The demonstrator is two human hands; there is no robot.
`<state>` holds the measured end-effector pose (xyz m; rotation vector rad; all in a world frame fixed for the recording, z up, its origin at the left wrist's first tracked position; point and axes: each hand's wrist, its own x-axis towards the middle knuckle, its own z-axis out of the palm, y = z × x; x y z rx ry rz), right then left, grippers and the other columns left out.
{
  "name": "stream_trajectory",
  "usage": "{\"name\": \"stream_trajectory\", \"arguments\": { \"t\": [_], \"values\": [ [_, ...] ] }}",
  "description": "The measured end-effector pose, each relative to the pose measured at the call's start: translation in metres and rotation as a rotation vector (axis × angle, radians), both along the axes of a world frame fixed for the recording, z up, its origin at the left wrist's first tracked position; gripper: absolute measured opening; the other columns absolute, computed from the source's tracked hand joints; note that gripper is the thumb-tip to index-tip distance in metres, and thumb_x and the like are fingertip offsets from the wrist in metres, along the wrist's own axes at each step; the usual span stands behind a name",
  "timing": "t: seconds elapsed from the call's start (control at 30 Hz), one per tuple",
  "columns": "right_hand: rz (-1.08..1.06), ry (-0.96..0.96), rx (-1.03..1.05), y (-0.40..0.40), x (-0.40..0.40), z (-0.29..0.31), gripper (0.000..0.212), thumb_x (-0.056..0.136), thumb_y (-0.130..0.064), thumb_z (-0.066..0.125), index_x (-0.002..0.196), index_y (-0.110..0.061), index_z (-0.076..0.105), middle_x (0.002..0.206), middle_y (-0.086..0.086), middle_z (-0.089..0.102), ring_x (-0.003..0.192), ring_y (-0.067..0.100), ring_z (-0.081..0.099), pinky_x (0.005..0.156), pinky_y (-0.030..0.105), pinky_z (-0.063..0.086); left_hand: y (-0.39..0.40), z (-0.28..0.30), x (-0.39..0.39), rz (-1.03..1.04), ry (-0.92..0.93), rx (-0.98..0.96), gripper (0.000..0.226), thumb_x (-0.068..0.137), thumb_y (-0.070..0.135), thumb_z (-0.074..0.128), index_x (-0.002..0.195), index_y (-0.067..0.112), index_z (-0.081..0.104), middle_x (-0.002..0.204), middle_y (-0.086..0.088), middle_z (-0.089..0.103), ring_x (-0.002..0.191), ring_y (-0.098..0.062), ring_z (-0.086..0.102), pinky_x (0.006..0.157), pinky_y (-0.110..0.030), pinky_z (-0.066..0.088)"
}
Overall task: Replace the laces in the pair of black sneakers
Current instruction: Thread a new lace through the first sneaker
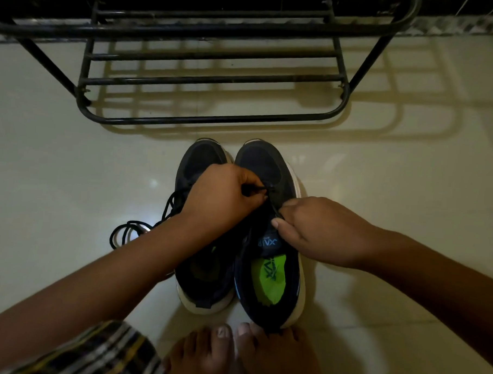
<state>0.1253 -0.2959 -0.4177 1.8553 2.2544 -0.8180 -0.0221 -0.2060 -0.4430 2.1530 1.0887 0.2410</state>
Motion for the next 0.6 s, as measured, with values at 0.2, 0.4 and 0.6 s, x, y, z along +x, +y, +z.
{"name": "stream_trajectory", "arguments": {
  "t": [0.2, 0.4, 0.6],
  "values": [
    [-0.002, 0.009, 0.026, 0.002, -0.002, -0.005, 0.027, 0.1, -0.037, 0.028, 0.08, -0.02, 0.035, 0.084, -0.003, 0.039, 0.088, 0.024, 0.054, 0.07, 0.03, 0.033, -0.001, -0.008, -0.004, 0.051, -0.054, -0.049, 0.007, 0.081, 0.023, 0.071, 0.086, 0.023, 0.076, 0.081, 0.007, 0.073, 0.075, -0.003, 0.065, 0.073, -0.03, 0.055],
    [0.009, -0.003, 0.046, 0.004, -0.005, -0.003, 0.026, 0.101, -0.038, 0.027, 0.084, -0.021, 0.039, 0.088, 0.0, 0.045, 0.089, 0.024, 0.055, 0.072, 0.032, 0.038, -0.005, -0.009, -0.003, 0.117, -0.081, -0.075, 0.005, 0.079, 0.025, 0.07, 0.08, 0.025, 0.075, 0.076, 0.01, 0.072, 0.073, -0.001, 0.065, 0.072, -0.032, 0.056],
    [0.034, -0.039, 0.1, 0.003, -0.007, -0.008, 0.037, 0.101, -0.038, 0.026, 0.098, -0.014, 0.055, 0.098, 0.004, 0.055, 0.088, 0.023, 0.055, 0.068, 0.029, 0.035, -0.01, -0.009, 0.001, 0.129, -0.081, -0.045, 0.01, 0.084, 0.023, 0.066, 0.077, 0.019, 0.072, 0.072, 0.005, 0.069, 0.069, -0.008, 0.064, 0.066, -0.034, 0.054]
  ]
}}
